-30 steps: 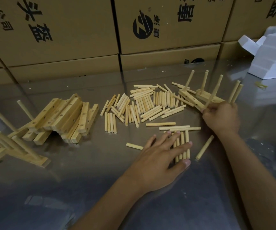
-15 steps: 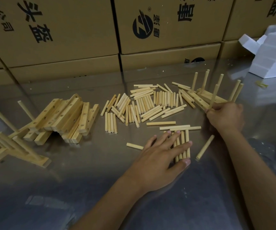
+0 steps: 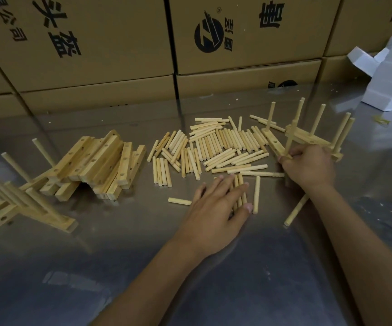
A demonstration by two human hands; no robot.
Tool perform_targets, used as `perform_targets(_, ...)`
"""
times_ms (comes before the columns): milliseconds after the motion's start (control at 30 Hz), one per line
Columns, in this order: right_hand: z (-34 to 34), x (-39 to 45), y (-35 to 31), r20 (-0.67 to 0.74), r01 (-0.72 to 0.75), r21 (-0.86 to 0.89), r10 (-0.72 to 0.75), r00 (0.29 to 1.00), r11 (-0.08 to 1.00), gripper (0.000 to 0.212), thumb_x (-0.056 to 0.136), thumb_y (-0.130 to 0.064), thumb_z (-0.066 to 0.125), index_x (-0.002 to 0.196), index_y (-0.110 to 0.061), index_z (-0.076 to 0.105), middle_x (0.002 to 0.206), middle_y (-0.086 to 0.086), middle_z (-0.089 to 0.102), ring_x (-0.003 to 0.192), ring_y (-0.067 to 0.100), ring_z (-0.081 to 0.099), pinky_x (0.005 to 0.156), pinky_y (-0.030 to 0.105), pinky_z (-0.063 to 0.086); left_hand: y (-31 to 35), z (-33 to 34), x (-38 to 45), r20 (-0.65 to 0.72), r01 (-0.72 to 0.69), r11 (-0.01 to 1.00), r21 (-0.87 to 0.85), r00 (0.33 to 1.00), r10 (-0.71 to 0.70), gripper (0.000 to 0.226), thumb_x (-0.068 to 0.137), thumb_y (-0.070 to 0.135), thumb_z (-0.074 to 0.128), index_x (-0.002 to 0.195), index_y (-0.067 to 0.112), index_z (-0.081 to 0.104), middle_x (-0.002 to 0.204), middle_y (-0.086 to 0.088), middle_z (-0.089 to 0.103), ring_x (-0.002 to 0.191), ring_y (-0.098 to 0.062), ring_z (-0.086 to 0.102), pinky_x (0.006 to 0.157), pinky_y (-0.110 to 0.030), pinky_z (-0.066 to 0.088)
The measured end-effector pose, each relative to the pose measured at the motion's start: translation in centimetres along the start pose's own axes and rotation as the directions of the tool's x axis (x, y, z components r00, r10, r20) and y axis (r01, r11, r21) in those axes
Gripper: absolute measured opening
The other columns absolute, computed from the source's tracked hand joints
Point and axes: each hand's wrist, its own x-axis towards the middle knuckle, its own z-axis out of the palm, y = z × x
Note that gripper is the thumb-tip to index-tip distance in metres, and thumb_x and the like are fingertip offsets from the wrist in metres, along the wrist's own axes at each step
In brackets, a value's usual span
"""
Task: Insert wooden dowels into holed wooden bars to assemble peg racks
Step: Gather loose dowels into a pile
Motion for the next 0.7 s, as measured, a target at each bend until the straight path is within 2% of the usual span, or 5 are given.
perform_targets(167,-0.1,-0.2,-0.2,-0.117,-0.04,0.08,0.05,0.992,0.996,0.019,0.087,-0.034,0.068,0.1,-0.022,0.075,0.098,0.006,0.07,0.106,0.027,0.061,0.09,0.041,0.051,0.8,-1.8,3.5,-0.247,0.055,0.997,-0.048,0.967,-0.066,0.034,0.104,0.028,0.047,0.135,0.022,0.06,0.143,0.005,0.054,0.137,-0.011,0.04,0.114,-0.031,0.021)
perform_targets(333,-0.6,0.3,-0.4,-0.15,0.01,0.246,0.028,0.988,0.969,0.021,0.082,-0.03,0.073,0.1,-0.019,0.075,0.092,-0.002,0.071,0.096,0.021,0.065,0.087,0.035,0.052,3.0,-2.9,12.3,-0.24,0.177,0.963,-0.203,0.945,-0.224,0.027,0.1,0.02,0.054,0.125,0.015,0.063,0.125,-0.001,0.064,0.112,-0.019,0.06,0.095,-0.033,0.046)
perform_targets(400,-0.5,0.4,-1.0,-0.099,0.069,0.377,-0.034,0.995,0.924,0.004,0.083,-0.026,0.074,0.084,-0.023,0.072,0.077,-0.01,0.067,0.082,0.007,0.064,0.076,0.023,0.05,3.4,-2.6,15.0,-0.189,0.307,0.792,-0.527,0.867,-0.462,0.024,0.1,0.028,0.057,0.116,0.011,0.065,0.103,-0.002,0.067,0.093,-0.022,0.065,0.079,-0.031,0.05)
perform_targets(533,0.1,-0.4,-2.4,0.028,0.158,0.494,-0.198,0.98,0.855,0.009,0.083,-0.025,0.075,0.075,-0.024,0.072,0.067,-0.015,0.063,0.062,-0.015,0.054,0.055,0.005,0.036,2.9,-1.6,16.4,0.207,0.284,0.053,-0.957,0.803,-0.559,0.023,0.104,0.024,0.052,0.11,0.005,0.062,0.102,-0.014,0.069,0.086,-0.031,0.071,0.071,-0.038,0.063)
perform_targets(700,0.1,0.5,-2.1,0.149,-0.046,0.57,-0.049,0.988,0.82,0.01,0.083,-0.035,0.068,0.078,-0.029,0.075,0.071,-0.024,0.066,0.079,-0.004,0.056,0.064,0.019,0.035,-0.6,-2.0,14.6,0.156,0.074,-0.156,-0.985,0.773,-0.615,0.017,0.102,0.023,0.054,0.107,0.01,0.065,0.099,-0.008,0.073,0.089,-0.021,0.071,0.062,-0.033,0.061)
